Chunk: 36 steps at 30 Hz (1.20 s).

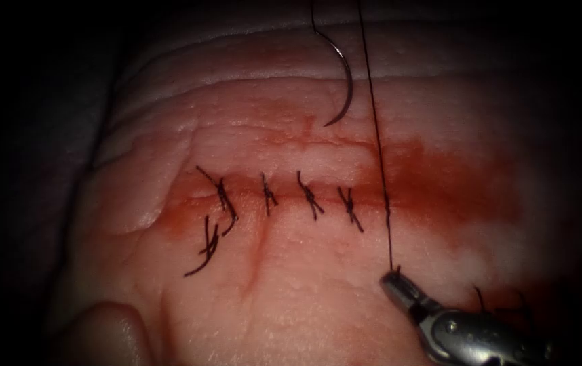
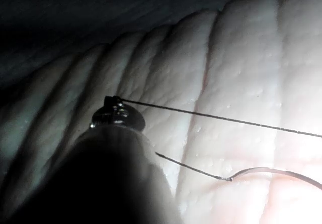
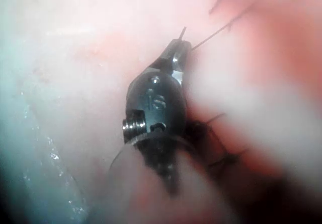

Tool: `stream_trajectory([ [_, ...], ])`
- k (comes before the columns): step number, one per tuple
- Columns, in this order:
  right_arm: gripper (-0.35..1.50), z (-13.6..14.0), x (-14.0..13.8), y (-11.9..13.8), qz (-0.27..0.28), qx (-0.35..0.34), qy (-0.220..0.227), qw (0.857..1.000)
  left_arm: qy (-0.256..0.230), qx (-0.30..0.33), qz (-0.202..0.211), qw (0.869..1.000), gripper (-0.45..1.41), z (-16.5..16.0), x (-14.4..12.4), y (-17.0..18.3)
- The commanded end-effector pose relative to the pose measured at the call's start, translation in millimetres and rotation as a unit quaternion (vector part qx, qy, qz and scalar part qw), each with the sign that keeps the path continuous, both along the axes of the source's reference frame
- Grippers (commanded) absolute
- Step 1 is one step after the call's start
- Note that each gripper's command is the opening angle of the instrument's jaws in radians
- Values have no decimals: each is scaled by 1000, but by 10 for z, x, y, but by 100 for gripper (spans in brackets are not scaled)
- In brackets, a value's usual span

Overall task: Wound Closure
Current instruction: Loop the suture once around the right tool, clockwise.

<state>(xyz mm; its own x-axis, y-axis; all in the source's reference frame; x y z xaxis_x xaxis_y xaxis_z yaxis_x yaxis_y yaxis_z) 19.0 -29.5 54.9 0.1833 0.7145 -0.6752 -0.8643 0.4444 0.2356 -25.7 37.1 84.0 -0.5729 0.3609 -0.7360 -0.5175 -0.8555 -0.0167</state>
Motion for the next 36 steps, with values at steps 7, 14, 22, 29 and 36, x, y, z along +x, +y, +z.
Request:
stream_trajectory([
  [7, 71, -4, -10, 24, -27, -27, 18, 999, -15, 81, 71, 994, -45, -25, 7, -48],
  [14, 116, -12, -32, 47, -27, -40, 33, 998, -18, 146, 164, 975, -45, -93, 26, -125],
  [22, 125, -33, -42, 76, -27, -43, 59, 997, 4, 171, 211, 962, -45, -148, 27, -194],
  [29, 29, -49, -22, 107, -54, -32, 101, 993, 51, 173, 221, 958, -45, -207, 29, -237],
  [36, -35, -56, 23, 113, -27, -36, 121, 992, 67, 172, 214, 959, -45, -243, 25, -271],
])
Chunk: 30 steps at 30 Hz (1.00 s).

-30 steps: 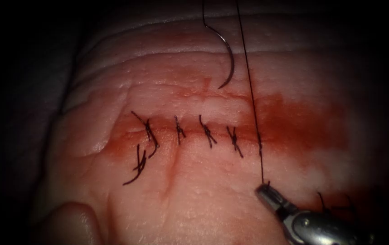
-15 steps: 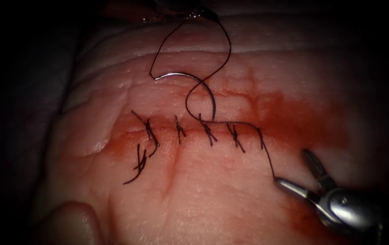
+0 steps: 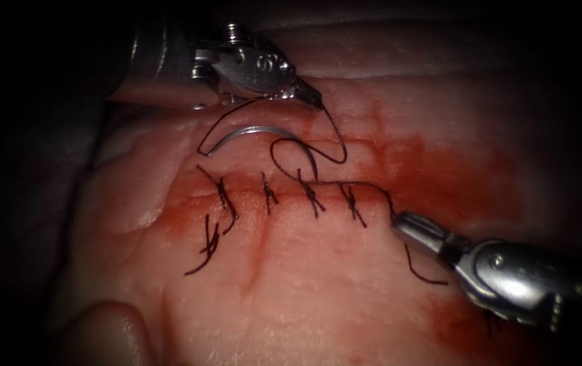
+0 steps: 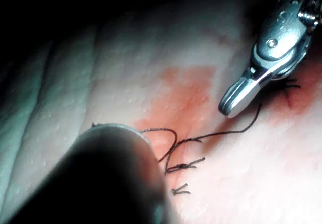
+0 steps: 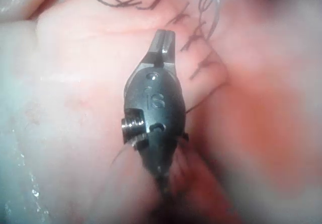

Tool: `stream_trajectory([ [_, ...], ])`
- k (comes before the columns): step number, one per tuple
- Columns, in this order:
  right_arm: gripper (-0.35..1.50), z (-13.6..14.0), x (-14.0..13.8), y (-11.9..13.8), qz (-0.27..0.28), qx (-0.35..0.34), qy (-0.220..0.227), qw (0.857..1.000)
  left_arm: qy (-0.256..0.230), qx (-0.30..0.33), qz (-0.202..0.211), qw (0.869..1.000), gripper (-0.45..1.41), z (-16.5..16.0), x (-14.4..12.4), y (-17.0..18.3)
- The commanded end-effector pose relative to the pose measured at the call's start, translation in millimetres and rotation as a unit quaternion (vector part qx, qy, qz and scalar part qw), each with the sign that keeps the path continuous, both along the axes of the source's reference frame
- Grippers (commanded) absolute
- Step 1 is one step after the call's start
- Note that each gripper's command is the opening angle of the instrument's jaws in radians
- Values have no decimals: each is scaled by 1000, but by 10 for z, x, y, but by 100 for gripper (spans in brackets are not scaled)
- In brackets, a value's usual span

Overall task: Wound Closure
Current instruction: Loop the suture once around the right tool, clockwise.

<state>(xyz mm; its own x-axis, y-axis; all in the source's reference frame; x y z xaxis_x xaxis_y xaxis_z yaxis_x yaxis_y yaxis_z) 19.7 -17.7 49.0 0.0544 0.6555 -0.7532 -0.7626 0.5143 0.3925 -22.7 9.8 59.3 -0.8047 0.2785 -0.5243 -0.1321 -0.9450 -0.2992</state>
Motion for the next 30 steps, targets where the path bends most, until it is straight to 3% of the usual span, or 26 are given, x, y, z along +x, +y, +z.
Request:
stream_trajectory([
  [1, -35, 3, 23, -5, 5, 3, 5, 1000, 5, -5, -4, 1000, -45, 2, -6, 0],
  [7, -35, 6, 53, 0, 26, 12, 11, 1000, 20, -18, -14, 1000, -45, -11, 0, -14],
  [15, -35, 22, 73, 8, 37, 14, 14, 999, 34, -27, -15, 999, -45, -17, 1, -32],
  [21, -35, 38, 80, 22, 52, 14, 5, 999, 38, -33, -20, 999, -45, -30, -1, -51],
  [30, -35, 49, 67, 50, 86, 16, -18, 996, 34, -42, -22, 998, -45, -47, 14, -77],
])
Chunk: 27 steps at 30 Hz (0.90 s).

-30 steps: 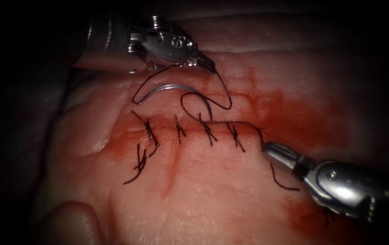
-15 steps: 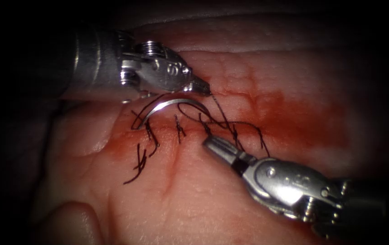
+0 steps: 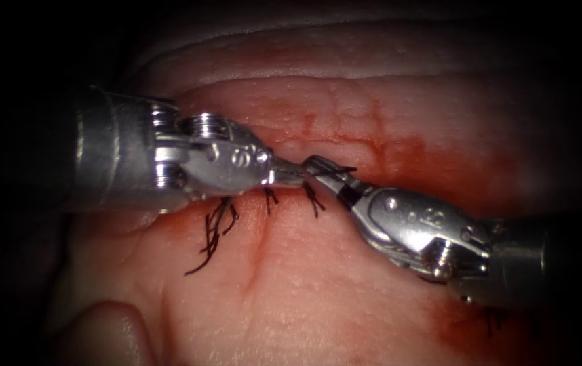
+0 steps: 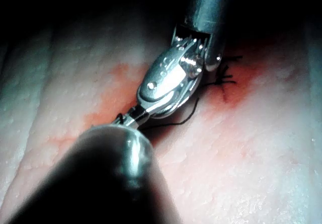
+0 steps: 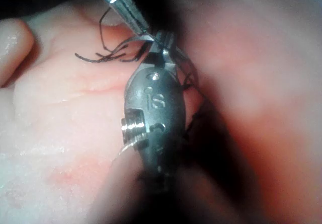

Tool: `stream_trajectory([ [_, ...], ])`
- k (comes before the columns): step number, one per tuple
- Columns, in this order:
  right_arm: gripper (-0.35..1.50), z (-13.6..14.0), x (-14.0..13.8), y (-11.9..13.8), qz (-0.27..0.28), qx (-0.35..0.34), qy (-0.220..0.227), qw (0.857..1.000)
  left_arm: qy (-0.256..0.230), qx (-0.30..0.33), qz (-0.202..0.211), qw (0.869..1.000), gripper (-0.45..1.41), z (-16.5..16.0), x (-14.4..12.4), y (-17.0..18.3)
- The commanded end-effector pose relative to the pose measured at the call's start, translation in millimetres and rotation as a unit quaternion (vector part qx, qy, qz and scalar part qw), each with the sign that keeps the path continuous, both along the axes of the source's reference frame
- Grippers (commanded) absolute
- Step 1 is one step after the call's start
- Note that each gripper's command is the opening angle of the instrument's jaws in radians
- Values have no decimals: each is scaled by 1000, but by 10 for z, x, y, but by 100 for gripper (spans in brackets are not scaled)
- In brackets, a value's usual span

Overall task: Wound Closure
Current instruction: Loop the suture once around the right tool, clockwise.

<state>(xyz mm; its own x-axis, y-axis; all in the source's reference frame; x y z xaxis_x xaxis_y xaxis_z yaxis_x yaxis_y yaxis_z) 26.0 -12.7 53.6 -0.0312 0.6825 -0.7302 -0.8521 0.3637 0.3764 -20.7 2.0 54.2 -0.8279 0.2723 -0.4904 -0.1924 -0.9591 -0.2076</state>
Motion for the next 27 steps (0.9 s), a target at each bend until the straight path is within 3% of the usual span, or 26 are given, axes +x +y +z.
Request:
stream_trajectory([
  [1, -35, 2, 3, 2, 6, -1, 3, 1000, 0, -1, 1, 1000, -45, 4, -5, -1],
  [9, -35, -6, -7, 26, 2, -42, -6, 999, -14, -1, 2, 1000, -45, 8, -14, -25],
  [13, -35, -9, -16, 40, -44, -55, 40, 997, -28, 2, 2, 1000, -45, 13, -25, -35],
  [17, -35, -9, -26, 53, -98, -70, 116, 986, -42, 4, 3, 999, -45, 16, -35, -40],
  [18, -35, -9, -30, 59, -119, -78, 158, 977, -46, 5, 2, 999, -45, 17, -41, -41],
  [23, -35, -9, -38, 69, -154, -86, 242, 954, -53, 3, 3, 999, -45, 27, -56, -48],
  [27, -35, -7, -39, 67, -186, -62, 260, 945, -57, 6, 9, 998, -45, 38, -70, -53],
])
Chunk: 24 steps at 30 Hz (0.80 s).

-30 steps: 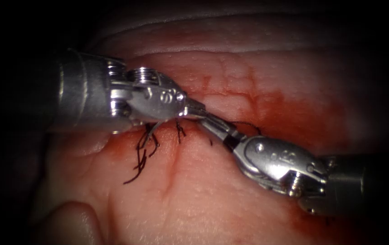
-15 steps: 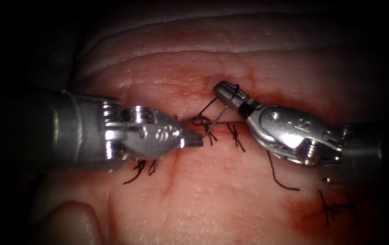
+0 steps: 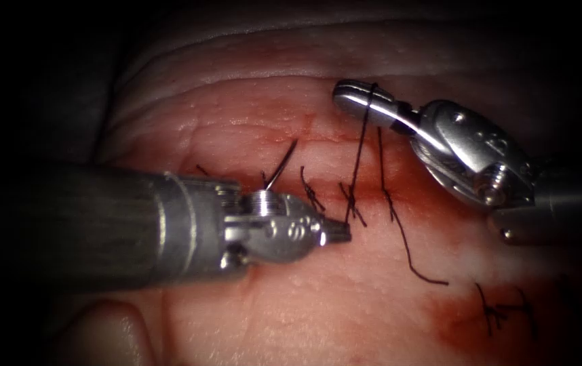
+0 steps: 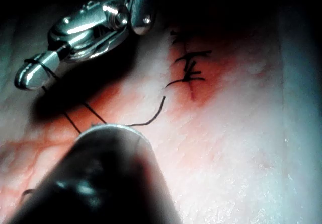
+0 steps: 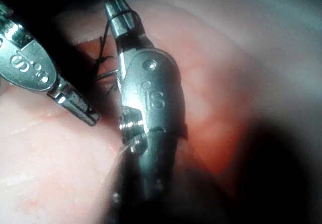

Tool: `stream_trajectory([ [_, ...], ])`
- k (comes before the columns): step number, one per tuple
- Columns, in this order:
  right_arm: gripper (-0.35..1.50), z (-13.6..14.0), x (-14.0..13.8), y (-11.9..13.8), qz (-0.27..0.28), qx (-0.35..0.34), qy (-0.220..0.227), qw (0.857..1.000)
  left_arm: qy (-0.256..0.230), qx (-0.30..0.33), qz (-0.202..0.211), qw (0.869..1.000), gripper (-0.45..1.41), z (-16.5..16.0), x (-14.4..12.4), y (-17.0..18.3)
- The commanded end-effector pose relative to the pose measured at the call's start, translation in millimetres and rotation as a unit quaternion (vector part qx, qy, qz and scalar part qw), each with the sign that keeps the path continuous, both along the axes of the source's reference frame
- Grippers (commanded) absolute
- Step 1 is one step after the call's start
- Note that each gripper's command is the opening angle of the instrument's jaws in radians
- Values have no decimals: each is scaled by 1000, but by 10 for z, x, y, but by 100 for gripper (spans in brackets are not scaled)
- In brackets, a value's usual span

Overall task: Wound Closure
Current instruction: Loop the suture once around the right tool, clockwise, then grab the suture tail with the right driver.

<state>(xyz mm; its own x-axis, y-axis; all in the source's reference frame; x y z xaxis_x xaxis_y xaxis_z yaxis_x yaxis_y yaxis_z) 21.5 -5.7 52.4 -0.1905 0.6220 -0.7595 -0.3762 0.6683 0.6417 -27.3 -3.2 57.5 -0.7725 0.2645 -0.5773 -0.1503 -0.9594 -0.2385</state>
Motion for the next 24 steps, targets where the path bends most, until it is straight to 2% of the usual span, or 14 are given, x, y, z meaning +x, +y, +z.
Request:
stream_trajectory([
  [1, -35, 6, 6, -6, -16, 1, 3, 1000, -3, 1, 1, 1000, -45, 6, -8, 0],
  [6, -35, 12, -6, -11, -47, 0, 40, 998, -5, -7, 7, 1000, -45, 17, -27, 8],
  [10, -35, 14, -33, -13, -116, 5, 106, 988, -13, -11, 9, 1000, -45, 35, -40, 20],
  [13, -35, 14, -47, -14, -158, 5, 126, 979, -18, -14, 14, 1000, -45, 48, -39, 24],
  [17, -35, 18, -62, -14, -207, 13, 128, 970, -25, -15, 22, 999, -45, 57, -32, 28],
  [19, -35, 22, -70, -14, -239, -10, 121, 963, -33, -14, 29, 999, -45, 59, -27, 29],
  [24, -35, 26, -63, -20, -321, -58, 76, 942, -42, -9, 38, 998, -45, 62, -28, 32],
])
